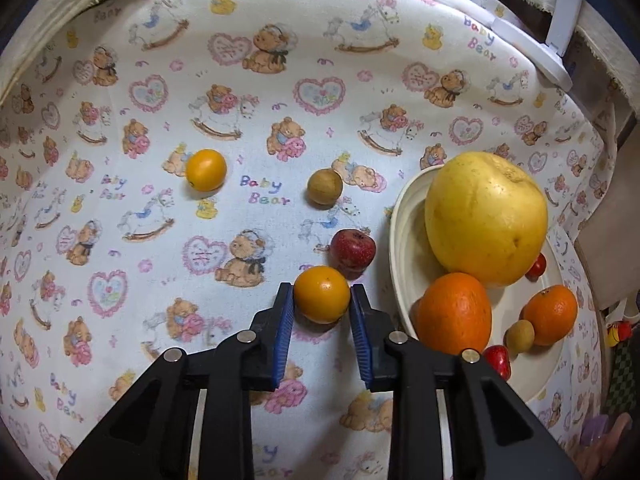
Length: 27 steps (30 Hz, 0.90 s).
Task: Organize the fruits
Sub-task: 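Lift the small orange with the left gripper while the right grasps another dark red plum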
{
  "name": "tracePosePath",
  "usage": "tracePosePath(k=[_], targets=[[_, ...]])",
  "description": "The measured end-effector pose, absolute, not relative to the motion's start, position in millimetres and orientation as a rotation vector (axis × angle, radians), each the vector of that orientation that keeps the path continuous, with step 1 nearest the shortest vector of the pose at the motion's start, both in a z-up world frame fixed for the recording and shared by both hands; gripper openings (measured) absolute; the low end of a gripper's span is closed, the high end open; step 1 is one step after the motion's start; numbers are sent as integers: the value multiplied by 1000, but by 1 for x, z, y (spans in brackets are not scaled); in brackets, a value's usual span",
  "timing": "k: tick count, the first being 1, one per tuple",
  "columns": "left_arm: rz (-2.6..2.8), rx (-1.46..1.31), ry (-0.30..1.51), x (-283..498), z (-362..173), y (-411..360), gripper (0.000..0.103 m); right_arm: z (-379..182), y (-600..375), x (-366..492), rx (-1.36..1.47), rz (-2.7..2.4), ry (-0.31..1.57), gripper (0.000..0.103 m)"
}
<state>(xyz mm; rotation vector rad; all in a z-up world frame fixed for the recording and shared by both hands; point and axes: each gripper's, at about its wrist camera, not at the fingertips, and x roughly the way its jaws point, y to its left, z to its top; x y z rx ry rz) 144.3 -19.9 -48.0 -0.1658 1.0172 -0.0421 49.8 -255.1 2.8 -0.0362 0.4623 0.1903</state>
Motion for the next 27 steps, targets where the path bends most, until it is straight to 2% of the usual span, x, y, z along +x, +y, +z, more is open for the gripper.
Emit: tracePosePath(k=[13, 21, 22, 25, 27], targets=[[-10, -131, 833, 99, 0, 22, 27, 10, -245, 47, -52, 221, 444, 85], [31, -156, 750, 92, 19, 42, 27, 25, -191, 65, -96, 358, 539, 85], [35, -170, 750, 92, 19, 47, 27, 26, -182, 68, -106, 370, 542, 85], [52, -209, 730, 92, 19, 61, 27, 30, -146, 82, -156, 401, 572, 73], [72, -221, 720, 93, 17, 69, 27, 29, -127, 93, -155, 438, 609, 71]])
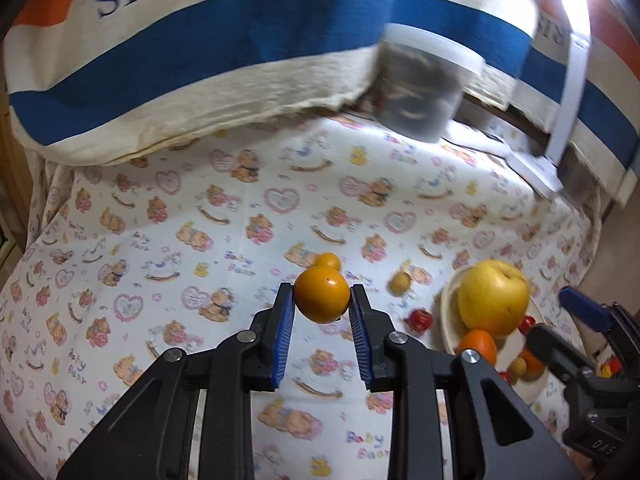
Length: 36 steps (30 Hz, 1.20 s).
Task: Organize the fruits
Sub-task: 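Lift the small orange with the left gripper while the right grasps another dark red plum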
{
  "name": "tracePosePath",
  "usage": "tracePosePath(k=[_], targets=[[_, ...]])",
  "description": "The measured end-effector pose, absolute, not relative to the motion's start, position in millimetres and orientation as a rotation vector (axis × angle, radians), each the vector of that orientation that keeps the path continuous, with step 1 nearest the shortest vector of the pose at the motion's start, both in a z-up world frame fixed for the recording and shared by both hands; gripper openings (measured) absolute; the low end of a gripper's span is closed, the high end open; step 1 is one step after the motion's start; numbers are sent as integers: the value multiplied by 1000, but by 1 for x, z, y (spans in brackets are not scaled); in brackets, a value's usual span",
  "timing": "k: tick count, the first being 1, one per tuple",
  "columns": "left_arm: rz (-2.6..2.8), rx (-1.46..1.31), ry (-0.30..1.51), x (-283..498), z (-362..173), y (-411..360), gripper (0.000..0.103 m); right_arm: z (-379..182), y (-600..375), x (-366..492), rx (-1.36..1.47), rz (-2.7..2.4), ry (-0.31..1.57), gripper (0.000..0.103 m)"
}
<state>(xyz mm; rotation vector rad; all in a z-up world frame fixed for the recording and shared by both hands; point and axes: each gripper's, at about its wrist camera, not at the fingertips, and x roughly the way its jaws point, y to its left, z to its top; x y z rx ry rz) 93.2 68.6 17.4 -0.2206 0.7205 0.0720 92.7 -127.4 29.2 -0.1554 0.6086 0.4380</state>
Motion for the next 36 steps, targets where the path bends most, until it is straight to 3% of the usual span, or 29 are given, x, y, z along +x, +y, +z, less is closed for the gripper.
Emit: tracePosePath(k=[2, 8, 18, 27, 33, 36], targets=[[84, -237, 725, 94, 15, 77, 27, 24, -108, 108, -159, 473, 686, 60], [119, -265, 781, 102, 3, 90, 27, -11, -60, 147, -329, 423, 896, 43], [124, -258, 772, 99, 6, 89, 27, -46, -23, 161, -625, 336, 932, 38], [141, -266, 780, 100, 4, 92, 27, -58, -17, 168, -699, 353, 942, 34], [137, -267, 782, 100, 4, 93, 27, -66, -11, 173, -760, 287, 927, 23], [137, -271, 781, 99, 5, 93, 27, -60, -19, 183, -667, 313, 941, 23]])
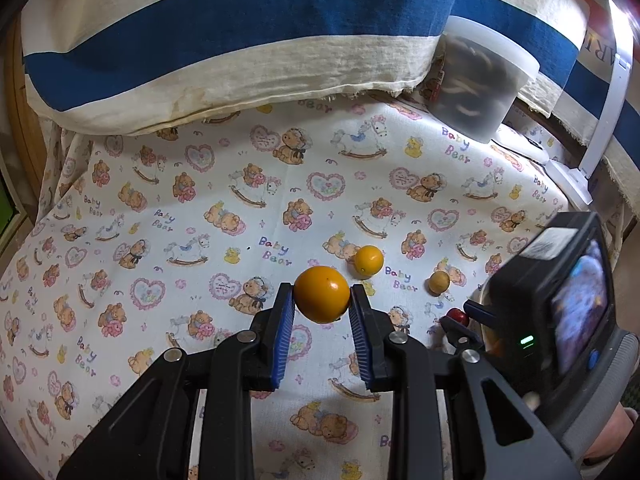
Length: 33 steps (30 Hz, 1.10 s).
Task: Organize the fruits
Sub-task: 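Lift the small orange with the left gripper while the right grasps another dark red plum, then carry the small orange and the red plum toward the cream plate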
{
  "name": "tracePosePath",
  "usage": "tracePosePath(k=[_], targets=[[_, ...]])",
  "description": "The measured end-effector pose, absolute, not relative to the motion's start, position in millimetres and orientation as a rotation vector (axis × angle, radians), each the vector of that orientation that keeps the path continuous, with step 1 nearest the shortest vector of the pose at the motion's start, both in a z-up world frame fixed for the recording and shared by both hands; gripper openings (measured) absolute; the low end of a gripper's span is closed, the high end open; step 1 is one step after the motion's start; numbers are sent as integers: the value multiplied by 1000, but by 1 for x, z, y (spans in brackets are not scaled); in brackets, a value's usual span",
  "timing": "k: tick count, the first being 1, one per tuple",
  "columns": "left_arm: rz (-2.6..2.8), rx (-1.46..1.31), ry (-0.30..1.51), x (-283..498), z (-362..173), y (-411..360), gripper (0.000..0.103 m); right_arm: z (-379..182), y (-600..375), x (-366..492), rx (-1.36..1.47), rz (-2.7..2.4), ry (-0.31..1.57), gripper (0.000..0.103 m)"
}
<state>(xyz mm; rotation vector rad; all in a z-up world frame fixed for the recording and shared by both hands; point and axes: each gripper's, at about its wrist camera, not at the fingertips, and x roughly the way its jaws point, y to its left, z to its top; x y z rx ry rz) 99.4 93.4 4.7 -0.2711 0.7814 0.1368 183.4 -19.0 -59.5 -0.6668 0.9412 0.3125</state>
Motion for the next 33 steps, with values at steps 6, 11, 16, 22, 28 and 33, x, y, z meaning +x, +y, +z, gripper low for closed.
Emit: tracePosePath(k=[6, 11, 16, 22, 28, 33], targets=[[125, -271, 763, 95, 12, 93, 27, -31, -45, 175, -410, 465, 953, 23], [127, -253, 766, 97, 10, 91, 27, -29, -54, 171, -254, 571, 1037, 23], [120, -241, 773, 100, 6, 88, 27, -47, -55, 155, -230, 550, 1078, 23], [116, -212, 786, 102, 2, 82, 27, -54, -55, 155, -257, 550, 1043, 23], [100, -187, 787, 101, 1, 75, 27, -55, -49, 153, -266, 532, 1018, 23], [68, -179, 751, 95, 9, 70, 27, -44, -70, 145, -204, 524, 967, 23]])
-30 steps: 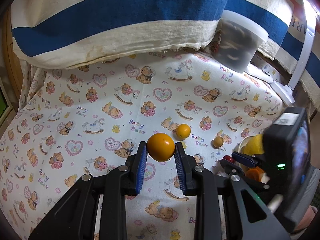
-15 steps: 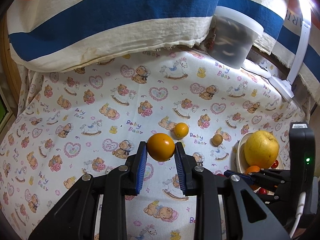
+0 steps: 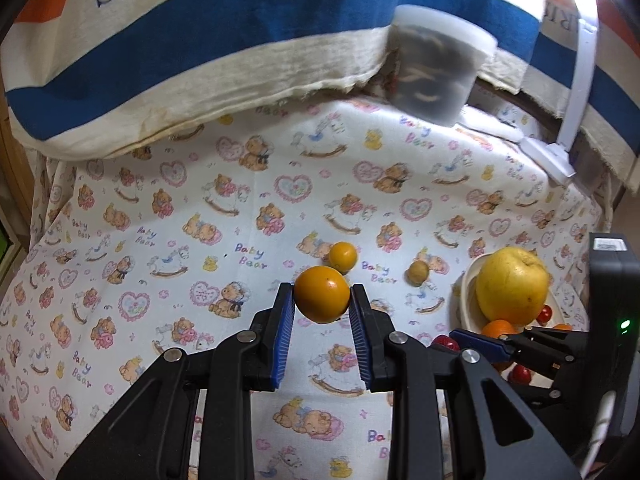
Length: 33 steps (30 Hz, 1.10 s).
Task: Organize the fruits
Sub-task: 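Carry the small orange and the red plum toward the cream plate, then lower the small orange and the red plum over the plate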
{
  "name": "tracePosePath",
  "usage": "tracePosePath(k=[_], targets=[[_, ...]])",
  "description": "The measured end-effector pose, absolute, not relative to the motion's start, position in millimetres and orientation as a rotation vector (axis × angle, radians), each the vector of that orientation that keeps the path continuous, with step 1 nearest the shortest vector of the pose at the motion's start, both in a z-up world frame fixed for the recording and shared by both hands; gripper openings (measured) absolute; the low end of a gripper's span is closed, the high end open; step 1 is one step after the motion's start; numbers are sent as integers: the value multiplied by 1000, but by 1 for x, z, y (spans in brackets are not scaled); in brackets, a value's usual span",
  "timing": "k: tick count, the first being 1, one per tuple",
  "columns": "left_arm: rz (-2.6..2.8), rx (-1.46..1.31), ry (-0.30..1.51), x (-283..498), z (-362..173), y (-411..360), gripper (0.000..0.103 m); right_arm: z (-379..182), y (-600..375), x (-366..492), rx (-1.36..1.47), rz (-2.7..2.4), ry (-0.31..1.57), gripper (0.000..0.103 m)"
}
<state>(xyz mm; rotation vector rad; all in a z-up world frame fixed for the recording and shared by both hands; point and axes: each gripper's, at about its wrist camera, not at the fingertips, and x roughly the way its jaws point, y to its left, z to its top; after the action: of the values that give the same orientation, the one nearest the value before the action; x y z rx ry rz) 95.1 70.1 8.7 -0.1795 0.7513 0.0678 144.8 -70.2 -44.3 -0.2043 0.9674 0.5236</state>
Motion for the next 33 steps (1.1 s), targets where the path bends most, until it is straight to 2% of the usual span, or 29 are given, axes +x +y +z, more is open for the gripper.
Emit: tracePosePath(k=[18, 26, 33], targets=[[-97, -103, 495, 49, 45, 17, 27, 26, -202, 71, -19, 380, 602, 23], [-134, -62, 483, 46, 37, -5, 27, 24, -237, 54, 0, 317, 504, 23], [-141, -57, 519, 51, 26, -10, 27, 20, -249, 55, 26, 322, 500, 23]])
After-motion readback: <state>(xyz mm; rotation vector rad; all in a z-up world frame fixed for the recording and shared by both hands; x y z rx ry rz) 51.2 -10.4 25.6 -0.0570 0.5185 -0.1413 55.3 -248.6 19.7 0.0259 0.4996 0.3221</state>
